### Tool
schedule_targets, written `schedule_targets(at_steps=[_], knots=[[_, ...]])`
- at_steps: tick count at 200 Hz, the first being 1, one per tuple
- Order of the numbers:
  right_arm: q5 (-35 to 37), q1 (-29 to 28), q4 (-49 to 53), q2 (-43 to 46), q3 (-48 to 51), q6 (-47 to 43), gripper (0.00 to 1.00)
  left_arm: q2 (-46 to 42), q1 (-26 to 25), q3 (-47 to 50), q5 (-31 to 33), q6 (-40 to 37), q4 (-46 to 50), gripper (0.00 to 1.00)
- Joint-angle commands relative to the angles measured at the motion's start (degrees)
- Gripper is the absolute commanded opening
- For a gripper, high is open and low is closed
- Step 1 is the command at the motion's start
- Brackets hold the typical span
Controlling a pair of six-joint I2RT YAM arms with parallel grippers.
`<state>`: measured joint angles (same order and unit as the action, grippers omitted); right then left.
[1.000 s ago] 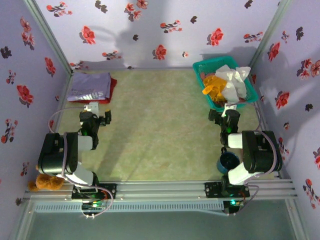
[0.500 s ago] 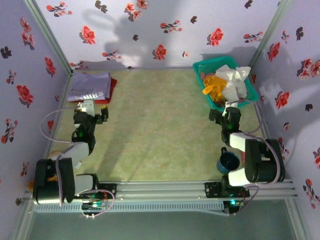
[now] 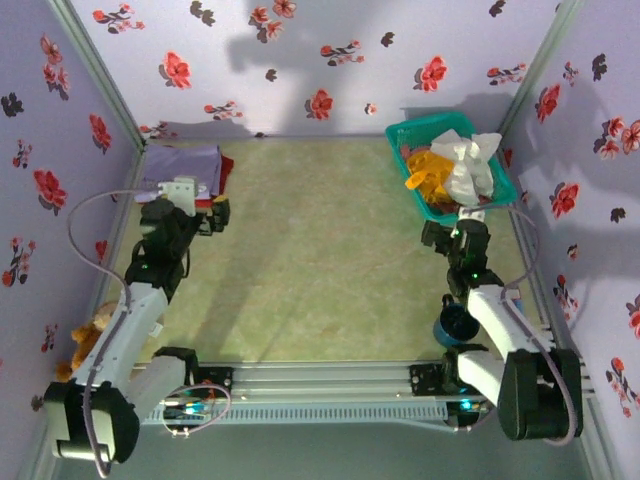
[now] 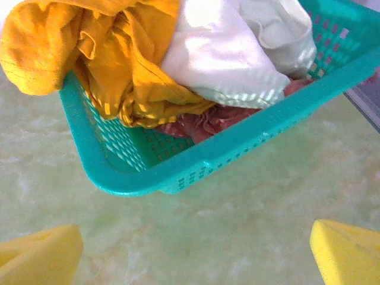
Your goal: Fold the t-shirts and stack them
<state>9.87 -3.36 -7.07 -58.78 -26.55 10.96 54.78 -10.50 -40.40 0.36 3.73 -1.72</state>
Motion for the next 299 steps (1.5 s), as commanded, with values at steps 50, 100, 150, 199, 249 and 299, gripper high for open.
schedule_targets(at_steps=[50,100,150,199,249,299], knots=[[1.1,-0.6,30.2,-5.6,-24.2,10.2,0.99,11.6,-17.4,-10.9,3.8,9.4,5.7,0.99],[-10.3,0.8,43.0,-24.1,-47.3,12.7,0.99,23.6,-24.6,-19.0,3.1,14.5,3.5,0.99],[-18.0,2.6,51.5,-40.4,-65.8,13.3,0.93,33.2,-27.0,-25.0,-9.0,18.2,-2.7,0.99],[-20.6,3.4,49.3,-47.6,-71.6,13.7,0.73,41.1,-28.5,-31.1,-11.1,18.7,-4.0,0.99],[-20.2,3.4,46.7,-52.8,-74.1,13.2,0.60,46.1,-29.5,-35.0,-12.8,20.1,-5.0,0.99],[-20.5,1.2,53.1,-51.8,-78.7,11.5,0.01,44.7,-29.3,-34.9,-9.1,24.6,-3.4,0.99]])
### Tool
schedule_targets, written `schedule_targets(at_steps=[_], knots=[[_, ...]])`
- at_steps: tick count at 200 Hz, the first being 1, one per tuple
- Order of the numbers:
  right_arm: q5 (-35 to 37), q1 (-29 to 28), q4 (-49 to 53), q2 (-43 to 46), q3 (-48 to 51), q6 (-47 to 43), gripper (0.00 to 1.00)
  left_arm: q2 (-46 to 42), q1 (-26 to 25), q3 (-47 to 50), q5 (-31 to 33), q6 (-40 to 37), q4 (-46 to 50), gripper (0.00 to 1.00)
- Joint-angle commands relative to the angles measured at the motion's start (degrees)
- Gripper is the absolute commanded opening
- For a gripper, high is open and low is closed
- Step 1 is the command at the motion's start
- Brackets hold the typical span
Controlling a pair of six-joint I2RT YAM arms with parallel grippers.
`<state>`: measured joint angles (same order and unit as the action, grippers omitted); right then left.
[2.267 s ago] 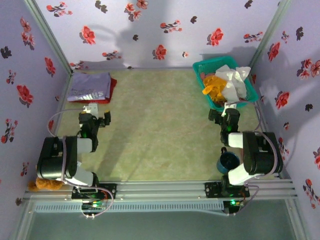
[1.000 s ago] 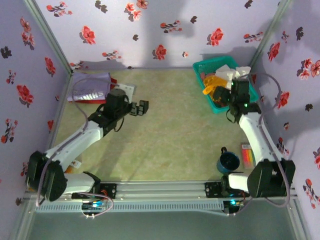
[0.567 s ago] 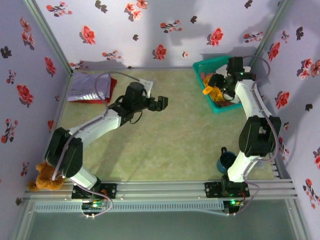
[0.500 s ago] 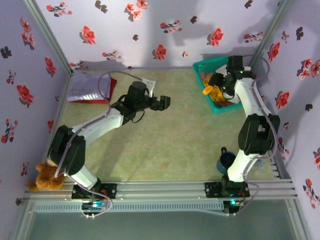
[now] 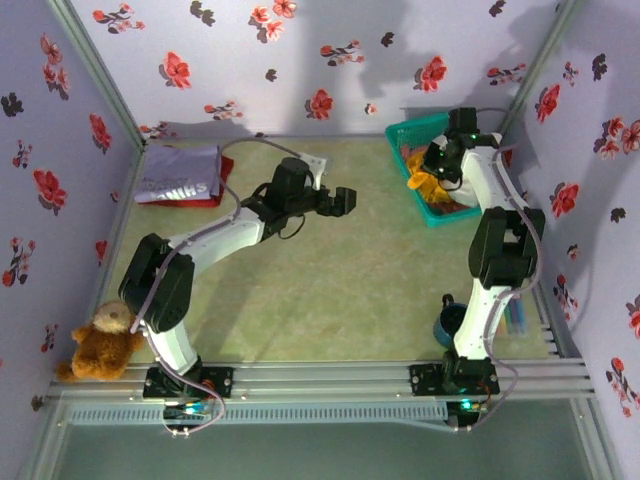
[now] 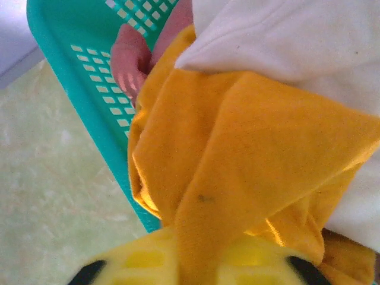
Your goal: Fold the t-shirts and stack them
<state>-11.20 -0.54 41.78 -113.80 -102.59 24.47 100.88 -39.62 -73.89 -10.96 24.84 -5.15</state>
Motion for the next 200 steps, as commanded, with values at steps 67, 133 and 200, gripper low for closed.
schedule_targets(at_steps=[67,133,200], knots=[[10.3,-8.9,5.9,23.0,0.1,-5.5,0.00,-12.4,-0.1,3.3,9.0,2.7,11.7,0.99],[5.8,-13.3,0.3,32.4,-9.4,-3.2,0.00,-22.1,1.8,8.0,11.0,3.3,19.5,0.99],[7.2,-25.9,-1.4,30.2,-29.6,-8.8,0.00,-31.9,7.0,11.6,12.2,3.4,26.0,1.00]])
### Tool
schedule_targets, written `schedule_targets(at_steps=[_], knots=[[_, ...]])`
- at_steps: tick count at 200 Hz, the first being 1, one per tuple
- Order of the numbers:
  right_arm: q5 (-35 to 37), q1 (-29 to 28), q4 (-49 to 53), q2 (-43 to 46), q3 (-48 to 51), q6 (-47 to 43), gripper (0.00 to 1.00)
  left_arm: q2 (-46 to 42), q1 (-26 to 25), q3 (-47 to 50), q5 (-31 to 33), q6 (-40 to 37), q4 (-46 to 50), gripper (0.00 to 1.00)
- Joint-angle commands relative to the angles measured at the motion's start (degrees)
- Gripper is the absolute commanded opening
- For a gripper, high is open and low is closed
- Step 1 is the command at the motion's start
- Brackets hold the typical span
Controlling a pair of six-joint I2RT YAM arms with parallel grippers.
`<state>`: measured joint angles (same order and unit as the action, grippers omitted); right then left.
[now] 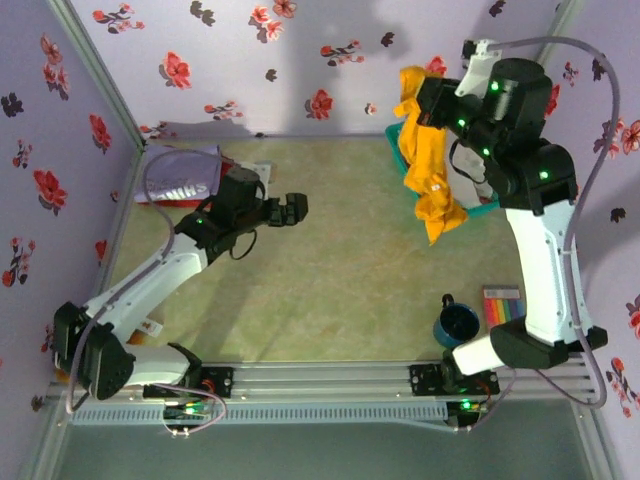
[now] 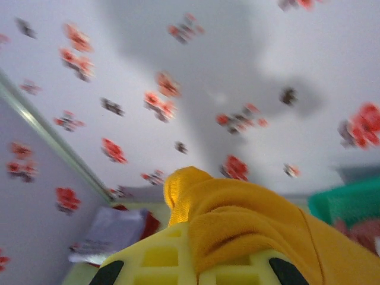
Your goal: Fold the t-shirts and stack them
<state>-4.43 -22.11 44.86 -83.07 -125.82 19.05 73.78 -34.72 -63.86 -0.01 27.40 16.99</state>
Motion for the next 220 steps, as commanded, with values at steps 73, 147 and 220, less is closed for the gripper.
schedule_targets(at_steps=[73,147,220], knots=[[6.2,-18.2,-5.6,-3.5,3.4,3.8,0.00,-18.4,11.2,9.3,0.6,1.3,12.6,0.99],[-9.1,-23.6,-16.0,-31.7,12.7,13.6,0.10,-24.3,14.5,13.7,1.0,2.3,25.2,0.99],[-1.5,-23.6,0.0,-43.0,-9.5,9.3,0.62,-26.3,10.3,16.8,-4.9,7.7,27.8,0.99]])
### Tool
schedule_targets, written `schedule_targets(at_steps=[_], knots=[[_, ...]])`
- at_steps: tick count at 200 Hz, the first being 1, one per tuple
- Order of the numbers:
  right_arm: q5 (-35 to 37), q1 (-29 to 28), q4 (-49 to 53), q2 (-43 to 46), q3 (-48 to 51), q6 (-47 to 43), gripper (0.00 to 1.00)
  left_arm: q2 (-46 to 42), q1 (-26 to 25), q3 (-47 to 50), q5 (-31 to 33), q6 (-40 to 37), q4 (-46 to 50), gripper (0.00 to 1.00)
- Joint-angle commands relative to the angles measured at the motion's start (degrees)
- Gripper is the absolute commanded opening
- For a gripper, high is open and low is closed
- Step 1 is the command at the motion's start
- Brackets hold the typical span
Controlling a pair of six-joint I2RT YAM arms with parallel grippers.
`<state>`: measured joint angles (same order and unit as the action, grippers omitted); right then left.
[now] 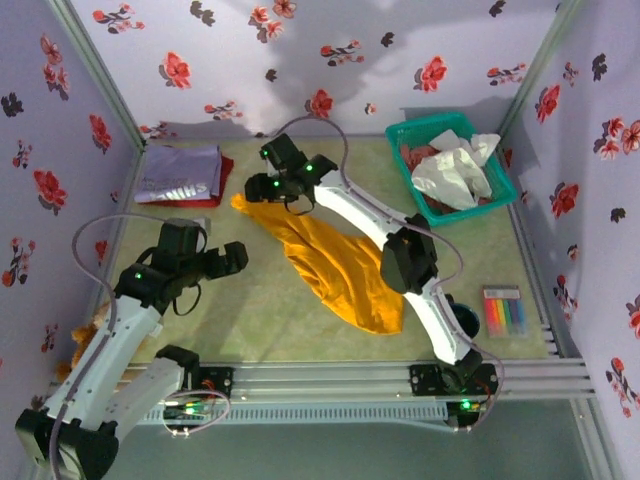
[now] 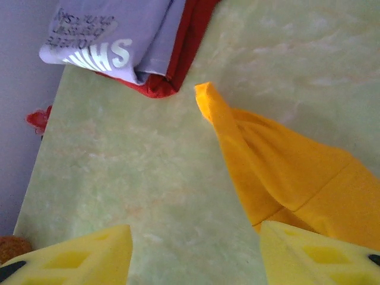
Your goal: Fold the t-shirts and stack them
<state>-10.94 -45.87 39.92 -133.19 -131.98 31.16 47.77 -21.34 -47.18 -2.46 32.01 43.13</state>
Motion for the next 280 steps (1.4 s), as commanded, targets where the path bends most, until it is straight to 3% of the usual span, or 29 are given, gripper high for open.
schedule_targets(at_steps=[1,28,46,73,87,110,128,156,187,225,280], knots=[[5.3,0.3,5.1,7.4,-3.2,-2.9,0.62,-0.2,-3.3,0.1,-2.3,3.1,1.7,0.99],[12.5,1.8,7.7,17.8,6.8,-3.4,0.65,1.2,-9.8,-0.9,0.6,6.3,2.3,0.94],[15.8,3.4,6.3,27.8,19.3,-2.3,0.66,2.1,-15.6,-1.7,3.3,10.3,2.1,0.89],[22.8,6.3,5.2,44.1,37.7,-0.2,0.70,5.1,-28.6,-3.0,10.5,16.5,-0.2,0.87],[22.3,9.7,6.5,51.1,44.6,1.0,0.72,8.4,-36.5,-4.4,14.6,18.3,-2.4,0.86],[18.6,16.2,9.2,58.3,52.0,2.8,0.73,17.4,-49.3,-8.8,19.9,11.4,-7.0,0.87],[16.8,21.1,10.7,62.1,55.9,2.1,0.73,27.1,-54.5,-15.9,21.7,5.6,-5.3,0.88],[14.5,28.9,12.4,64.7,58.8,-1.7,0.74,42.1,-57.9,-28.3,20.3,-1.8,-1.6,0.88],[13.0,36.0,14.9,66.7,59.4,-5.3,0.75,55.1,-57.9,-39.2,14.9,-6.2,-0.7,0.86],[8.5,46.0,14.6,68.6,61.7,-7.0,0.75,69.2,-57.5,-56.0,9.6,-8.6,9.0,0.82],[6.1,49.8,13.8,67.3,61.8,-8.8,0.75,82.2,-57.5,-70.0,7.1,-6.0,19.7,0.80]])
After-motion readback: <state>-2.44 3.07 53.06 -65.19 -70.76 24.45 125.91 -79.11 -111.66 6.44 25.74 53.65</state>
